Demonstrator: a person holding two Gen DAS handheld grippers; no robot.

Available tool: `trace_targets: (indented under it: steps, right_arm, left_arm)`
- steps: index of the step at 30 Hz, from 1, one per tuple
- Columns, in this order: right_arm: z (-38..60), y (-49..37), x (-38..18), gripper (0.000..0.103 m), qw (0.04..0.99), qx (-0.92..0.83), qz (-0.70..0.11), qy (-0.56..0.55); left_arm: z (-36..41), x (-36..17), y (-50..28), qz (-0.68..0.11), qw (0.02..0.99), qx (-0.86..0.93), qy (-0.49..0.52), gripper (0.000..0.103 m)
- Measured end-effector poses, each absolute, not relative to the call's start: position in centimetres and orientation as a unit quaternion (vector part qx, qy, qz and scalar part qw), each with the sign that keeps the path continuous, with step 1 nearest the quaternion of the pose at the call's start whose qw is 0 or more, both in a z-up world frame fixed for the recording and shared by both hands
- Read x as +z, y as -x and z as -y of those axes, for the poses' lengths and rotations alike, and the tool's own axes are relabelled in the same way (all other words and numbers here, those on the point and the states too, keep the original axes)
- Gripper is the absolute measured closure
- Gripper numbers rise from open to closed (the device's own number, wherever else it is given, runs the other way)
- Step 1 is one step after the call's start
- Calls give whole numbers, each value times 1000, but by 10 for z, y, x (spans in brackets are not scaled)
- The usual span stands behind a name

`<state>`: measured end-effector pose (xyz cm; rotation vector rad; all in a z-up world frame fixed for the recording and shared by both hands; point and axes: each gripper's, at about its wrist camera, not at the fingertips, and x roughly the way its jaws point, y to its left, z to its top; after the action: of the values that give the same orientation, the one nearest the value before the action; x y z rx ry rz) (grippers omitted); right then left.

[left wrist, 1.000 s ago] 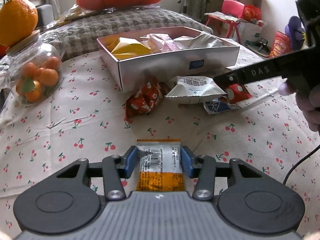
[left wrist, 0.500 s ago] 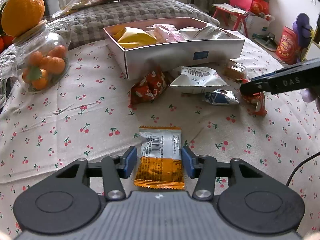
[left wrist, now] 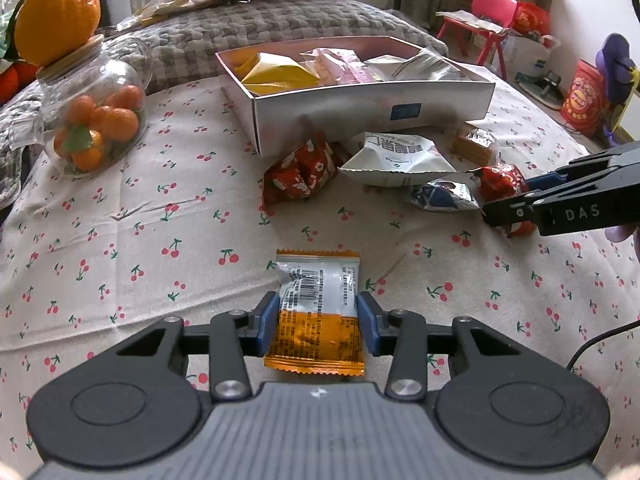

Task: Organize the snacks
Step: 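Lift both held packs up from the cloth toward the box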

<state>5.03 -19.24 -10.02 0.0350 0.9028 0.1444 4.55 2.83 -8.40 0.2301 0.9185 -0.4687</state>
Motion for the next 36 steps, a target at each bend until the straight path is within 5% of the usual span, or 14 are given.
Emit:
trace_targets:
  steps: [17, 18, 19, 26, 29, 33, 36]
  right_arm:
    - [210, -47, -70, 66, 892, 70, -437, -90]
    - [211, -46, -68, 68, 892, 69, -437, -96]
    - [212, -46, -65, 86, 892, 70, -435, -103]
    - [224, -50, -47, 85, 893, 61, -420, -148]
    - [229, -51, -46, 76, 891, 53, -423, -158]
    - [226, -53, -58, 45, 878, 43, -455, -143]
    - [221, -54, -67, 41, 873, 29, -471, -126]
  left_arm:
    - [-34, -57, -55, -440, 869, -221, -45, 67]
    - [-34, -54, -56, -439, 870, -220, -42, 67]
    - [-34, -52, -57, -436, 872, -218, -40, 67]
    - [-35, -34, -68, -419, 883, -212, -15, 67]
    - [-33, -31, -71, -419, 883, -214, -4, 67]
    - [-27, -31, -71, -422, 880, -217, -11, 66]
    - [-24, -34, -70, -428, 877, -216, -11, 66]
